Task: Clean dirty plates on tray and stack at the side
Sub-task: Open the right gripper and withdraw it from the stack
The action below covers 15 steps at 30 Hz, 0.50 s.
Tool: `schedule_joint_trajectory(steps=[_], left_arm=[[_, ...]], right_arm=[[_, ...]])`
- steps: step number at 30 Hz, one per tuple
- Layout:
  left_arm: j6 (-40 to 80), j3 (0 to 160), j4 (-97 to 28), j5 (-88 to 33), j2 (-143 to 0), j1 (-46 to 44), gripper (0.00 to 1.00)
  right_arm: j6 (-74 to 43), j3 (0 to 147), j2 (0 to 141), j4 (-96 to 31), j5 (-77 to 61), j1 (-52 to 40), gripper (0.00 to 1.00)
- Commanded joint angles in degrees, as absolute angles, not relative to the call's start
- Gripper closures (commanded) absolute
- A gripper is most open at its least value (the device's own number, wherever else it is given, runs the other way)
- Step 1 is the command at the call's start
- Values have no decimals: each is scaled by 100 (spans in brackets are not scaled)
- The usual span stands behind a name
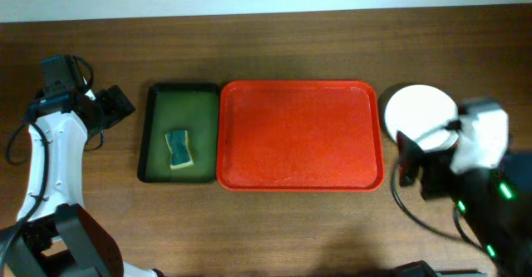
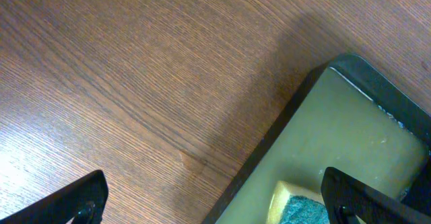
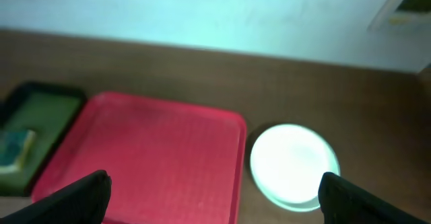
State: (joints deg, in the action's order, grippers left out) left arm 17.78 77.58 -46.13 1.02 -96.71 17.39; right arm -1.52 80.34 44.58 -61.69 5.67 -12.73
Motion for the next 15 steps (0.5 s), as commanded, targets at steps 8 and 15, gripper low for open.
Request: schedule_joint_trajectory(steps=[8, 15], left_arm=[[1796, 7804, -4617, 82, -9555, 1769, 1], [1796, 7804, -4617, 82, -9555, 1769, 1]], right_arm=[[-183, 6243, 1223, -6053, 604, -405, 1], [-193, 3380, 25, -3922, 451, -392, 1]])
